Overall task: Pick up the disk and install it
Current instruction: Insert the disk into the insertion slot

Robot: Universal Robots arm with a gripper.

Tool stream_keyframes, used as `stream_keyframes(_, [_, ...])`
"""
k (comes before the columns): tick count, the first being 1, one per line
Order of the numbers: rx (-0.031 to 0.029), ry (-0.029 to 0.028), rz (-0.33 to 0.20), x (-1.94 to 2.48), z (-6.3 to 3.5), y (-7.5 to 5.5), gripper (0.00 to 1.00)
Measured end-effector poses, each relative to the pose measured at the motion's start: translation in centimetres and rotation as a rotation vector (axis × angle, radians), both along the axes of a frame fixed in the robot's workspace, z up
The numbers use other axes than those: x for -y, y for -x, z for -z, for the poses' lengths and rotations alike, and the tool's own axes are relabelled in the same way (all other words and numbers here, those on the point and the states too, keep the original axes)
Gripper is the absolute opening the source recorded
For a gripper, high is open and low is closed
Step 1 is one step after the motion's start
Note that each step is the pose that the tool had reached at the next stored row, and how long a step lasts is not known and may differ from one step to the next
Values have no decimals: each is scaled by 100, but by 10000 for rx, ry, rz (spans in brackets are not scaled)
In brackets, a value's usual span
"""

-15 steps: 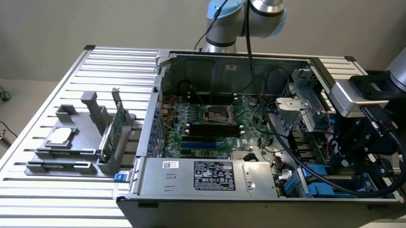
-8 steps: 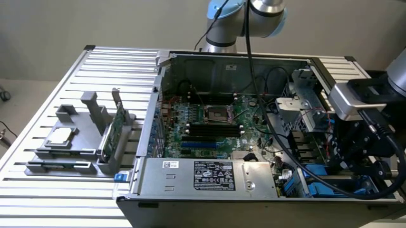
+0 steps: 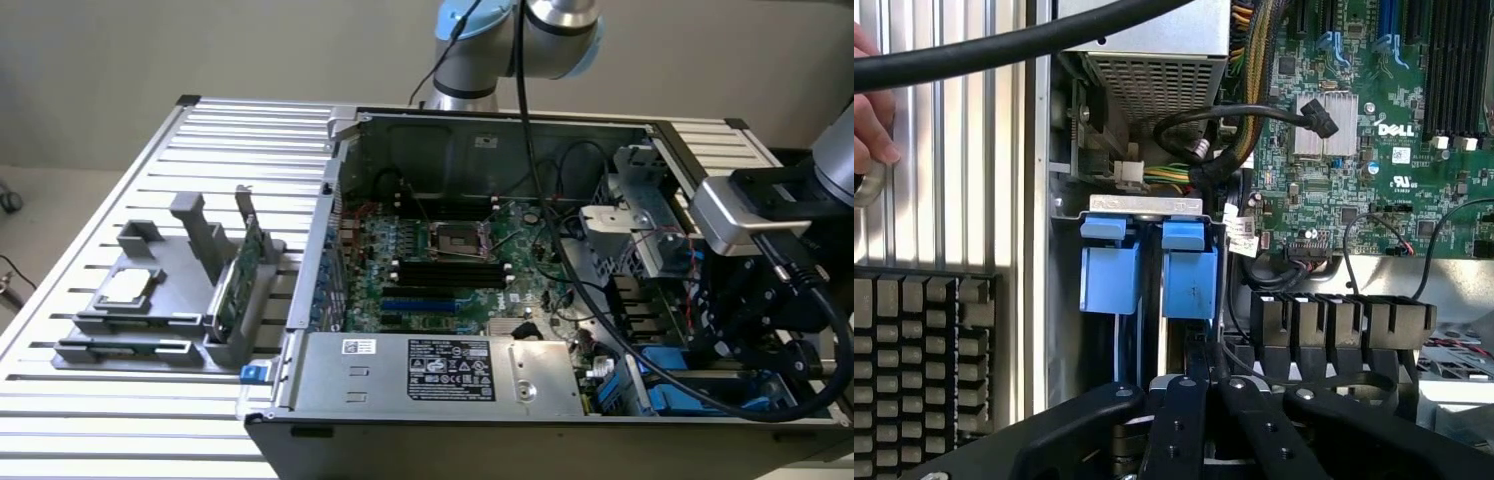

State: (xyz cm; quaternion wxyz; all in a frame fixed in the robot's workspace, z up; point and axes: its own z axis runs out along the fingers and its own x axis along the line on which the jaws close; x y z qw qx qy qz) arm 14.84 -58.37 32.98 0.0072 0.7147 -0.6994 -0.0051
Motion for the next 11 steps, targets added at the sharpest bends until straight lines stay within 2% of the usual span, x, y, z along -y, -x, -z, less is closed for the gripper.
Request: stream_keyframes(11, [0, 0, 0, 7, 3, -1, 11])
